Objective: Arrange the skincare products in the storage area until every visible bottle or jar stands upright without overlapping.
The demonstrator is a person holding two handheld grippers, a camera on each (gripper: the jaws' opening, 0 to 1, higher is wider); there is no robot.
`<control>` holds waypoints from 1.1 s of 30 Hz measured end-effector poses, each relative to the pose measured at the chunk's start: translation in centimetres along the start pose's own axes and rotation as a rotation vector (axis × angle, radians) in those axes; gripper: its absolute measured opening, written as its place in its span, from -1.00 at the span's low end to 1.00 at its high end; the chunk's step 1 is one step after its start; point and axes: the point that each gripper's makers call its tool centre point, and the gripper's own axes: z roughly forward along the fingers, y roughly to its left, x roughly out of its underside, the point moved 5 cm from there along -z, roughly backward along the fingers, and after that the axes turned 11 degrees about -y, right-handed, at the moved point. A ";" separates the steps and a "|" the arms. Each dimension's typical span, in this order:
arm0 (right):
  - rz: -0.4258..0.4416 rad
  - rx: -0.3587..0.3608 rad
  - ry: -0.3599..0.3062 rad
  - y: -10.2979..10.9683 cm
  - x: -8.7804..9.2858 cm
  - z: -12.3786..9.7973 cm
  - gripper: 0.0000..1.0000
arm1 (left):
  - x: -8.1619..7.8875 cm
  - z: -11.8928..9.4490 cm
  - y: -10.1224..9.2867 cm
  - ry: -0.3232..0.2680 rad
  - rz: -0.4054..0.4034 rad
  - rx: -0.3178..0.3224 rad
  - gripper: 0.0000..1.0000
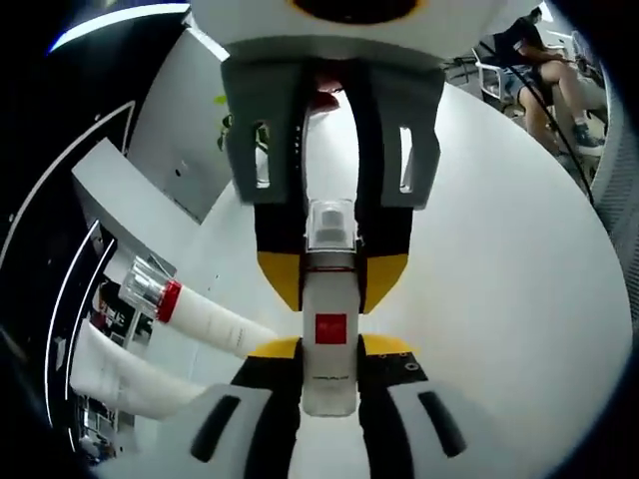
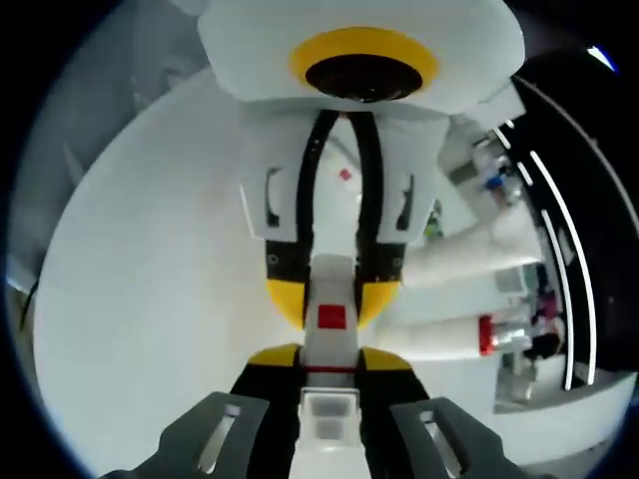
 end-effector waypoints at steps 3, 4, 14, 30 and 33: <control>0.021 0.008 -0.021 0.1 0.0 -0.4 -0.68 | -0.2 0.0 0.0 -0.009 0.013 0.002 -0.56; 0.031 0.006 -0.026 0.2 0.1 -0.4 -0.68 | -0.3 0.0 -0.1 -0.008 0.010 0.005 -0.56; 0.166 0.037 -0.070 0.9 0.3 -0.8 -0.42 | -0.9 -0.2 -0.2 -0.028 0.028 0.008 -0.57; 0.551 0.222 -0.211 -0.1 1.6 -3.3 -0.17 | -1.3 -0.9 0.7 -0.060 0.035 -0.043 -0.57; 0.686 0.280 -0.252 -0.1 2.6 -4.0 -0.16 | -1.4 -1.0 0.9 -0.068 0.020 -0.056 -0.57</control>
